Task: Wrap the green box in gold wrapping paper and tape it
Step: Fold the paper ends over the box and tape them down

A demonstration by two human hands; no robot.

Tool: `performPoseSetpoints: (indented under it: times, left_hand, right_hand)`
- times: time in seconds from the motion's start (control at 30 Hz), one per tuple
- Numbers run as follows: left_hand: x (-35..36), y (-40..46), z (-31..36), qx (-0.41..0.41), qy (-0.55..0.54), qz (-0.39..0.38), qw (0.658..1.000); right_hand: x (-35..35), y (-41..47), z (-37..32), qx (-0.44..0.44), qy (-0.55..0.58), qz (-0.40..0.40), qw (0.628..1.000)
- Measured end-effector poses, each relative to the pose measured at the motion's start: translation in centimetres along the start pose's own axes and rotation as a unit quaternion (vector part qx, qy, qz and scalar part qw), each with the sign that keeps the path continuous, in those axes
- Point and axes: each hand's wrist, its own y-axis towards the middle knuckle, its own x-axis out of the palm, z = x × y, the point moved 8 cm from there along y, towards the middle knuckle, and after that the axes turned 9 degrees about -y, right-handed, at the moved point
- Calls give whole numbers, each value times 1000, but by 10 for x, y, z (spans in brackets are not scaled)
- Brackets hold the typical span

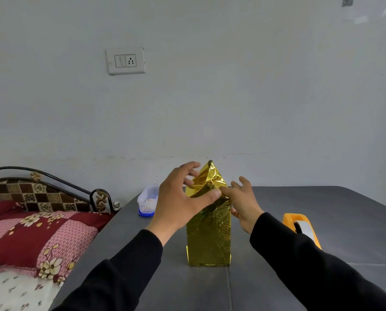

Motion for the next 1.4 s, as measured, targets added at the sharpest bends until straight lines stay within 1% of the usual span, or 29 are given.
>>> performPoseSetpoints:
  times: [0.07,0.1,0.17,0.27,0.33,0.4,0.47,0.63,0.7,0.77,0.83,1.0,1.07,1.1,1.2,1.23,1.33,1.4]
  left_hand:
    - [6,-2,-9,-36,-8,-34,999]
    - [8,-4,-11,-35,-16,-34,999]
    - [7,-10,-11,-16,-27,-11,999]
    - [0,-15,-9,-3,-72,21,997]
    - [0,-14,-6,-1,-72,4,997]
    - [7,-13,-5,-4,-34,-30,999]
    - [12,-12,-5,-7,-26,-41,999]
    - [8,-17,5,25,-86,4,996]
    - [8,-18,7,32,-67,-2,997]
    - [14,-16,3,15,-15,-31,999]
    - [18,-13,-1,1,-7,-42,999]
    - [12,-13,7,38,-62,11,997]
    - [10,-13,10,49,-47,11,998]
    - [12,-12,9,47,-26,-9,999]
    - [25,-4,2,16,65,-103,992]
    - [26,-1,2,23,85,-113,990]
    - [23,3,9,99,115,-87,985]
    - [26,-6,8,150,135,-93,975]
  right_hand:
    - [1,0,0,0,3,-3,1000]
    - [3,-1,-1,-2,2,-8,1000]
    - [6,-2,-2,-7,-1,-13,1000]
    - [6,-1,-1,-14,-8,-18,1000]
    - [6,0,1,-18,-6,-21,1000]
    - [5,-1,2,-18,3,-24,1000]
    - [5,-2,2,-20,6,-26,999]
    - [4,-2,2,-27,3,-28,999]
    - [2,-2,2,-29,8,-27,999]
    - [3,-2,3,-32,10,-29,999]
    - [4,-3,2,-37,9,-33,999]
    - [2,-2,1,-41,8,-30,999]
    - [1,-1,3,-36,14,-31,999]
    - [1,-1,4,-35,20,-32,999]
    - [2,0,3,-38,17,-33,999]
    - [3,0,3,-37,15,-34,999]
    - [4,0,3,-33,16,-33,999]
    - [3,1,4,-31,23,-33,999]
